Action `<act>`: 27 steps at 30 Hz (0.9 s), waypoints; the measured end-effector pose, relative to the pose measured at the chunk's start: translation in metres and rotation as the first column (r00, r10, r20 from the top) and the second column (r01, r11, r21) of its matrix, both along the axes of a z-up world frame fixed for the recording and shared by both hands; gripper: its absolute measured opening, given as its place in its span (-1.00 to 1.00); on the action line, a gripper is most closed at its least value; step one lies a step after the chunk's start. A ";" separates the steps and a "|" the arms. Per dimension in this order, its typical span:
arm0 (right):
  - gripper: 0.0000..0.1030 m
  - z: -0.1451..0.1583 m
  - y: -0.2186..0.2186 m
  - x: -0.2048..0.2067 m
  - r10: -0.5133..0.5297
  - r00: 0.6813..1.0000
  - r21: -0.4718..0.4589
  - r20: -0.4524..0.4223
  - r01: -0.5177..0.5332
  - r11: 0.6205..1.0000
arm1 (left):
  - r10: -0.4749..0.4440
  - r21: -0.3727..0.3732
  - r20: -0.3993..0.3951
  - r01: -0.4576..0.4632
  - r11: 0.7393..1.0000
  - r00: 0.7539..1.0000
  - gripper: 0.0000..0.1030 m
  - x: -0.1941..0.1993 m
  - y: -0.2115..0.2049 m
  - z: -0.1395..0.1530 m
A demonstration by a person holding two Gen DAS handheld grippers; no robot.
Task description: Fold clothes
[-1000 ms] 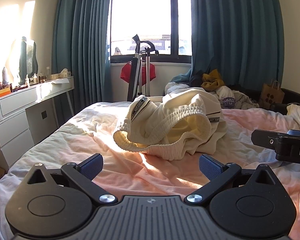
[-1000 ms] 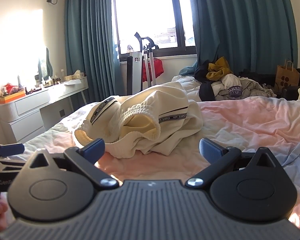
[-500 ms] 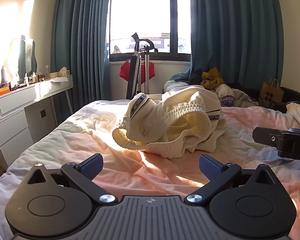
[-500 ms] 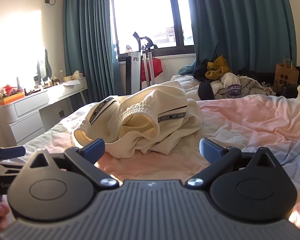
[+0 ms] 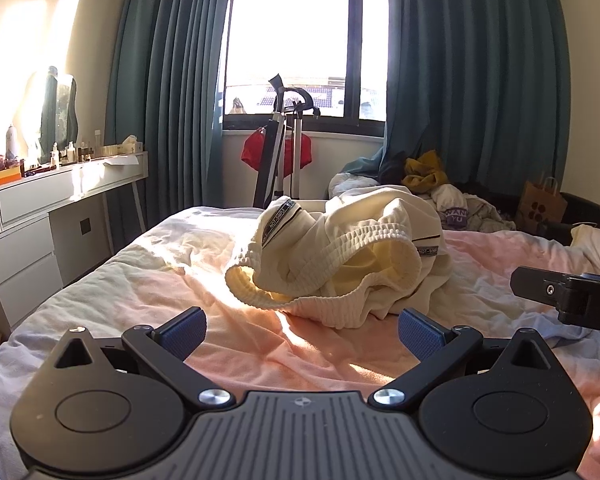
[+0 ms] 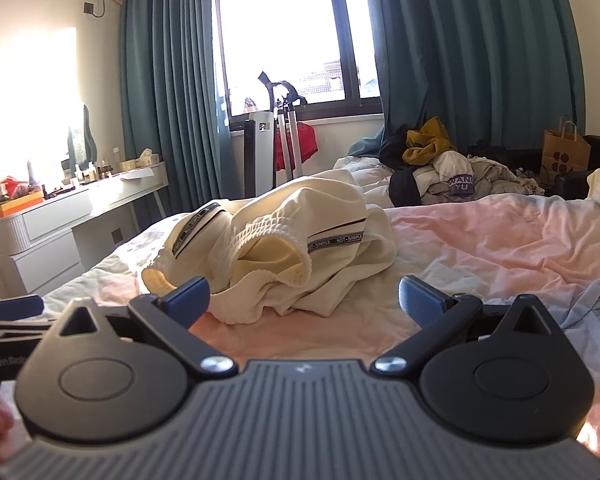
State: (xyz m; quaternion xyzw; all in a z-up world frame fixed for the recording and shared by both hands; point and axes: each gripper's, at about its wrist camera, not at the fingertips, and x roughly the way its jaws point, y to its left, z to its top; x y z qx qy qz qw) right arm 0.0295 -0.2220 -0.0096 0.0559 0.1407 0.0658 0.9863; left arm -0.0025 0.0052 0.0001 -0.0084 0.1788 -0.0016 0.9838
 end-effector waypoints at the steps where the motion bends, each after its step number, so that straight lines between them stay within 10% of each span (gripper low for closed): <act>1: 1.00 0.001 0.000 0.000 -0.003 1.000 -0.002 0.003 0.003 1.000 | 0.002 0.001 0.002 -0.002 1.000 1.000 0.99 0.000 0.000 -0.001; 20: 0.95 -0.005 0.002 0.025 0.065 0.997 -0.007 -0.033 -0.065 0.998 | 0.075 -0.007 0.022 -0.075 0.997 0.997 0.99 0.072 0.024 0.043; 27: 0.95 -0.023 0.013 0.088 0.018 0.996 -0.062 -0.087 -0.024 0.998 | 0.099 -0.047 -0.007 -0.099 0.994 0.995 0.99 0.106 0.056 0.011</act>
